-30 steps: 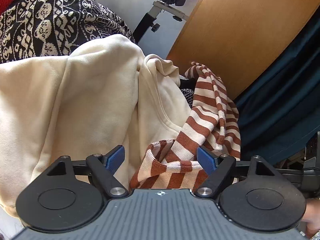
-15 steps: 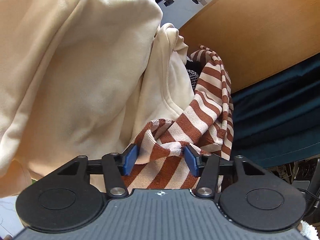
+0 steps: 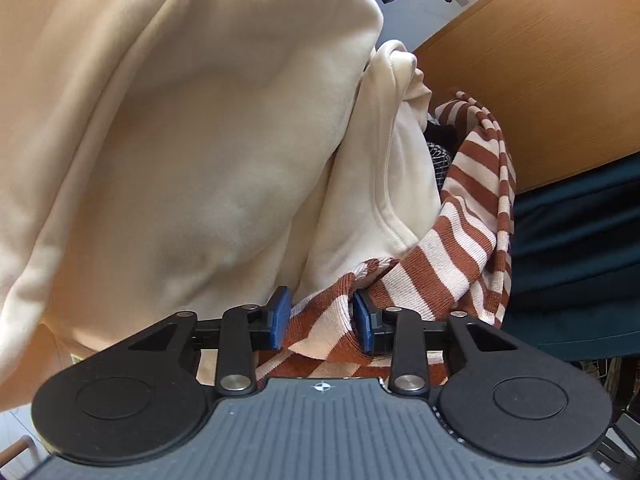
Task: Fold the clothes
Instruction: 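Close the left gripper on the striped top while the right gripper holds it, then pull the striped top off the pile with both grippers, spreading it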
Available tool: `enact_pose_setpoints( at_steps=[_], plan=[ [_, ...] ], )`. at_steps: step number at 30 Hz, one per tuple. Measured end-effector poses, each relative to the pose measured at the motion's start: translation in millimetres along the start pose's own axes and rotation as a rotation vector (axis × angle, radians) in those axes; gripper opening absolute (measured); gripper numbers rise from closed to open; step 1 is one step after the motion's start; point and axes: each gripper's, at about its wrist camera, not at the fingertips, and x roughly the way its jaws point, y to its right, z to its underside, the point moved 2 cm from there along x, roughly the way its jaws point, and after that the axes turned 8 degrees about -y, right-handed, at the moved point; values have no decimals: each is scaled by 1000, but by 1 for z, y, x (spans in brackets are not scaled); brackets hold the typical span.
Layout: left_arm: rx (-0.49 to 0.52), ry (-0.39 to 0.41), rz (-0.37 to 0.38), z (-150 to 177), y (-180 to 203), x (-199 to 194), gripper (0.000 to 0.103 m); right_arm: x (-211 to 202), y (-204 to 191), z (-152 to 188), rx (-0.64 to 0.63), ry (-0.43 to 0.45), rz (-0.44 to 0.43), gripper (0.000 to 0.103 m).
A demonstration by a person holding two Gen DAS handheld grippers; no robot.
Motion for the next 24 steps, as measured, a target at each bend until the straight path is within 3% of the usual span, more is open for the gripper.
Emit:
enact_pose_setpoints(
  at_steps=[3,5,6,7,8,10,12,13,14,18,24],
  plan=[
    [-16,-12,13,4,-4,8,48,0,2,-1,-16,-5,-13,5],
    [-15,-6,15,4,-5,10,46,5,3,-5,-14,-8,-22,11],
    [-12,-2,17,4,-5,10,42,8,4,-7,-12,-9,-26,13],
    [-2,7,17,5,-4,8,25,10,4,-10,-11,-11,-30,20],
    [-15,10,11,6,-3,4,16,13,4,-12,-9,-12,-33,28],
    [-59,16,25,9,-3,-4,10,20,3,-18,-7,-27,-59,33],
    [-97,35,68,14,-4,-20,7,26,2,-21,-2,-47,-79,33],
    [-90,55,74,16,-1,-29,5,29,1,-22,-4,-59,-82,26],
    [-80,75,79,18,2,-39,5,31,-1,-24,-5,-70,-85,7],
    [19,230,86,26,17,-92,5,9,-13,-28,-24,-39,-156,7],
    [86,503,138,26,28,-188,5,-61,-43,-43,-54,147,-289,7]
  ],
)
